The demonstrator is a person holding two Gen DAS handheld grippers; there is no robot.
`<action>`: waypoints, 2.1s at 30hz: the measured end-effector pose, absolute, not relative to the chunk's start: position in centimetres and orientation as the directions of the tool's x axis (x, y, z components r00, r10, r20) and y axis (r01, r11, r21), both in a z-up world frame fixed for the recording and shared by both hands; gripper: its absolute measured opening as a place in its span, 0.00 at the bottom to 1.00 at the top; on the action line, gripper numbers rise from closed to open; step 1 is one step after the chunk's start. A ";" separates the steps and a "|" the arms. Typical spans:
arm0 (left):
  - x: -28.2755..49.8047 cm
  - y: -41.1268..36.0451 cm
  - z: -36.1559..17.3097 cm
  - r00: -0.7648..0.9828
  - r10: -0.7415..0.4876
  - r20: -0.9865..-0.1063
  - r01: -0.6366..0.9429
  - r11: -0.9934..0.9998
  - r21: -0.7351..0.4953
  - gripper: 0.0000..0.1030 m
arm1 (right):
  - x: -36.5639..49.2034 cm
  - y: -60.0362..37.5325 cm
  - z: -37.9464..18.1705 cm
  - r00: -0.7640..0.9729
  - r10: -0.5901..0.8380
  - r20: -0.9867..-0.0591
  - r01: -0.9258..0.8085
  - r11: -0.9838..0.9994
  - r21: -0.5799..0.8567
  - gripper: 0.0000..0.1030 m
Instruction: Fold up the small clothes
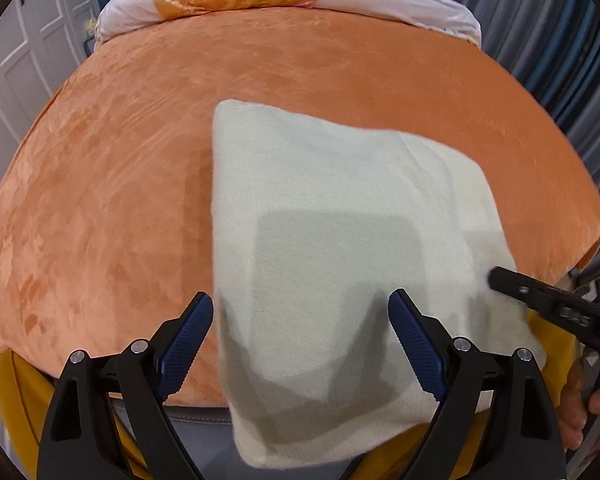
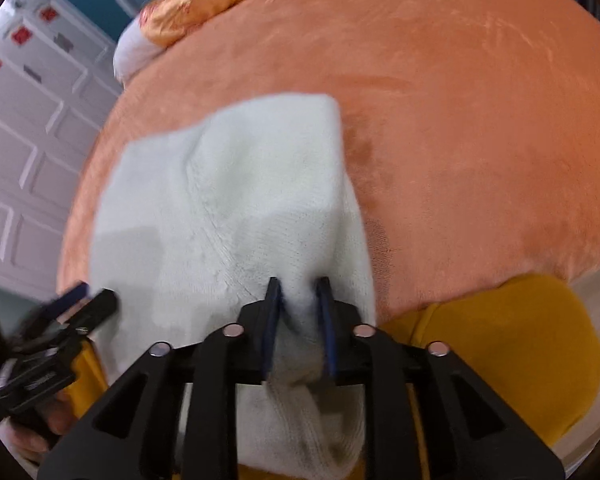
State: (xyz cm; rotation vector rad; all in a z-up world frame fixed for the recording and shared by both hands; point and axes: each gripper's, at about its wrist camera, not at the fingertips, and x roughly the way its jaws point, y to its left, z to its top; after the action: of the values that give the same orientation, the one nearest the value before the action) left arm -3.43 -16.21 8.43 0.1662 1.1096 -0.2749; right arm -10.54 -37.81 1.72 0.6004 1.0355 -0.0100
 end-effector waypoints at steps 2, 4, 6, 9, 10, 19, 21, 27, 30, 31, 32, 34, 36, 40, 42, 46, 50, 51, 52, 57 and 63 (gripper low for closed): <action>-2.9 -15.3 8.6 0.418 -0.163 -0.894 0.271 0.961 -0.049 0.85 | -10.9 -38.4 2.3 0.542 0.227 -0.809 0.295 0.850 0.437 0.64; -2.4 -14.8 8.1 0.396 -0.180 -0.900 0.247 0.965 -0.084 0.85 | -10.4 -38.6 1.8 0.521 0.234 -0.821 0.294 0.854 0.430 0.71; -1.7 -14.3 7.2 0.348 -0.210 -0.914 0.224 0.965 -0.137 0.86 | -9.6 -38.6 0.0 0.465 0.305 -0.831 0.296 0.831 0.470 0.71; -1.1 -13.4 6.2 0.309 -0.276 -0.910 0.191 0.955 -0.225 0.90 | -9.1 -38.6 -2.4 0.443 0.422 -0.791 0.309 0.756 0.577 0.75; -0.8 -13.2 5.8 0.291 -0.307 -0.906 0.188 0.947 -0.260 0.90 | -8.8 -38.6 -3.0 0.434 0.461 -0.774 0.312 0.729 0.610 0.75; 0.5 -12.6 2.6 0.190 -0.458 -0.869 0.112 0.889 -0.444 0.95 | -7.4 -37.8 -3.7 0.440 0.485 -0.756 0.277 0.727 0.628 0.91; 0.3 -13.0 2.9 0.202 -0.448 -0.871 0.121 0.894 -0.432 0.95 | -7.1 -37.7 -3.6 0.451 0.482 -0.751 0.272 0.727 0.630 0.92; 0.0 -14.6 3.8 0.235 -0.384 -0.893 0.110 0.923 -0.368 0.95 | -7.0 -37.5 -3.5 0.473 0.489 -0.733 0.246 0.725 0.643 0.90; 0.1 -15.1 4.2 0.231 -0.373 -0.899 0.118 0.928 -0.354 0.93 | -7.3 -37.4 -3.0 0.485 0.495 -0.721 0.219 0.729 0.648 0.71; 0.2 -14.9 4.3 0.230 -0.375 -0.898 0.120 0.927 -0.356 0.91 | -7.2 -37.4 -3.0 0.488 0.500 -0.716 0.219 0.724 0.655 0.63; 0.1 -14.7 4.5 0.228 -0.378 -0.897 0.126 0.925 -0.357 0.86 | -7.3 -37.6 -3.1 0.493 0.519 -0.698 0.218 0.703 0.677 0.55; 0.0 -14.5 5.2 0.216 -0.397 -0.892 0.154 0.916 -0.370 0.79 | -7.5 -38.2 -3.4 0.502 0.544 -0.672 0.226 0.668 0.709 0.46; -0.1 -14.3 6.0 0.205 -0.416 -0.886 0.182 0.905 -0.384 0.70 | -8.0 -38.5 -3.1 0.514 0.548 -0.660 0.227 0.655 0.721 0.40; -0.4 -14.2 7.5 0.193 -0.461 -0.866 0.243 0.878 -0.413 0.61 | -8.9 -38.3 -1.3 0.533 0.548 -0.645 0.205 0.656 0.727 0.34; -0.8 -13.9 8.4 0.184 -0.524 -0.832 0.271 0.840 -0.470 0.56 | -9.9 -38.1 0.0 0.547 0.548 -0.633 0.193 0.653 0.732 0.34; -1.4 -13.3 10.6 0.190 -0.604 -0.774 0.305 0.786 -0.538 0.54 | -12.0 -37.7 4.3 0.605 0.511 -0.611 0.139 0.687 0.713 0.33; -1.4 -12.0 14.1 0.240 -0.677 -0.696 0.361 0.727 -0.584 0.53 | -12.8 -36.3 10.2 0.669 0.460 -0.583 0.059 0.749 0.659 0.33; -1.2 -11.2 15.7 0.270 -0.697 -0.665 0.383 0.711 -0.590 0.53 | -12.6 -35.8 11.7 0.686 0.454 -0.569 0.036 0.759 0.650 0.33; -1.1 -10.6 16.5 0.286 -0.705 -0.649 0.394 0.704 -0.592 0.53 | -12.3 -35.1 13.6 0.706 0.452 -0.545 -0.001 0.771 0.637 0.33; 0.8 -5.6 22.3 0.415 -0.705 -0.575 0.440 0.708 -0.552 0.53 | -8.7 -31.1 19.1 0.742 0.503 -0.444 -0.148 0.768 0.623 0.33; 6.6 0.6 19.5 0.490 -0.513 -0.705 0.339 0.857 -0.388 0.72 | 0.5 -25.6 13.6 0.685 0.500 -0.530 -0.092 0.781 0.618 0.47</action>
State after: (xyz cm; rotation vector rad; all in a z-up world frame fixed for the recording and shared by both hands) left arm 6.62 0.57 19.52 -0.2082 0.9232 -0.5215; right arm 0.48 -25.59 13.61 0.5938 0.7500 0.3542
